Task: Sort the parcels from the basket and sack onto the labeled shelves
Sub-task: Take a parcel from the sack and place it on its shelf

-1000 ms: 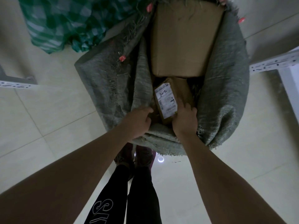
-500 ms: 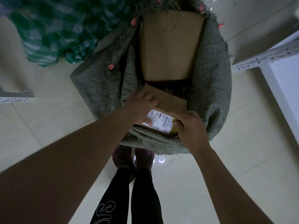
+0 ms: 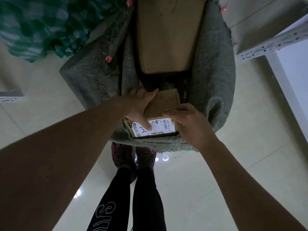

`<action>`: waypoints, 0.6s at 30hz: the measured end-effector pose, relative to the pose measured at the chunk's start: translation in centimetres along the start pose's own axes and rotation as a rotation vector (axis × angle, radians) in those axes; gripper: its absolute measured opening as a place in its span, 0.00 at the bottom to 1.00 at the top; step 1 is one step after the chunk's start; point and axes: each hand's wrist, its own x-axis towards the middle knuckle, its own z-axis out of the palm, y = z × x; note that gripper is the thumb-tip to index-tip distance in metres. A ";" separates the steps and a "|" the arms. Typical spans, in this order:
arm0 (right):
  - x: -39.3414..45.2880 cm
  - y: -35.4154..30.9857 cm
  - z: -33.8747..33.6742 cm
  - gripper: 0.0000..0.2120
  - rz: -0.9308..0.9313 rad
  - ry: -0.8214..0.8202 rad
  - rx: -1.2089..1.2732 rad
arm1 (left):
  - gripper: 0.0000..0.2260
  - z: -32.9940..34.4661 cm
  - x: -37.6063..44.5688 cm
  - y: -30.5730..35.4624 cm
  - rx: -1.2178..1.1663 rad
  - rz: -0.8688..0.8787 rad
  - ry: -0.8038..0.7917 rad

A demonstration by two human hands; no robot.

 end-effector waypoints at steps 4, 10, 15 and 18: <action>-0.5 0.8 0.7 0.22 0.075 0.006 0.034 | 0.58 0.8 -0.4 0.5 -0.100 -0.019 0.069; -0.5 -0.7 2.3 0.25 0.545 0.335 0.516 | 0.58 2.5 -1.1 0.8 -0.577 -0.204 0.146; 1.0 -3.0 1.9 0.36 0.917 0.169 0.967 | 0.55 2.0 -3.0 0.5 -1.164 -0.155 0.146; 1.7 -3.6 0.8 0.48 0.959 0.059 1.150 | 0.42 0.8 -5.5 0.5 -1.299 -0.117 0.106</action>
